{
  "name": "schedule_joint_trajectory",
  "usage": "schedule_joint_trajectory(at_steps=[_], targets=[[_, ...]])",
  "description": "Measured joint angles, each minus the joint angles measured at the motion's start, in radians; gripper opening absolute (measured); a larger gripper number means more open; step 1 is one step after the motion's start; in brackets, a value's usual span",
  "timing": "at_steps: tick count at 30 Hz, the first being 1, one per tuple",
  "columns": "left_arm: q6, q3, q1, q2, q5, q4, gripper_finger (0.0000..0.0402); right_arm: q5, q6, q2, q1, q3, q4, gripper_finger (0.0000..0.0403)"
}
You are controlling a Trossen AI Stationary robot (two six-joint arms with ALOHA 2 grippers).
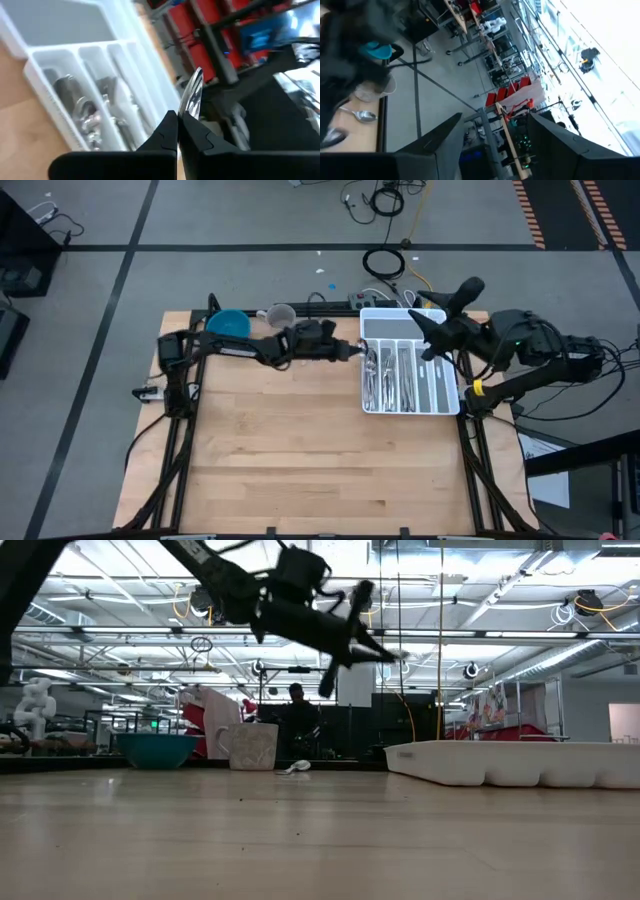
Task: Sort silverware
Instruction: Put the spoon in the silverware tray
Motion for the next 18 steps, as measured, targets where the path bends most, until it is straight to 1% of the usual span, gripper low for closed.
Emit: schedule_joint_trajectory(at_steps=[7,10,12,15,18], targets=[[-0.04,0.073,-0.035,0.158,-0.112,-0.012,0.0003,0.0,0.037,0.003,0.0,0.0,-0.013,0.021],[-0.045,0.116,-0.048,0.203,-0.162,-0.017,0.0003,-0.001,0.117,0.004,0.0,-0.001,-0.043,0.021],[-0.016,0.148,-0.053,0.225,-0.178,-0.063,0.0003,-0.002,0.18,0.003,0.0,-0.001,-0.072,0.021],[0.068,0.193,-0.055,0.244,-0.202,-0.16,0.0003,-0.003,0.236,0.003,0.0,-0.001,-0.13,0.021],[0.132,0.222,-0.059,0.243,-0.258,-0.253,0.0003,-0.003,0.286,0.004,0.0,-0.001,-0.166,0.021]])
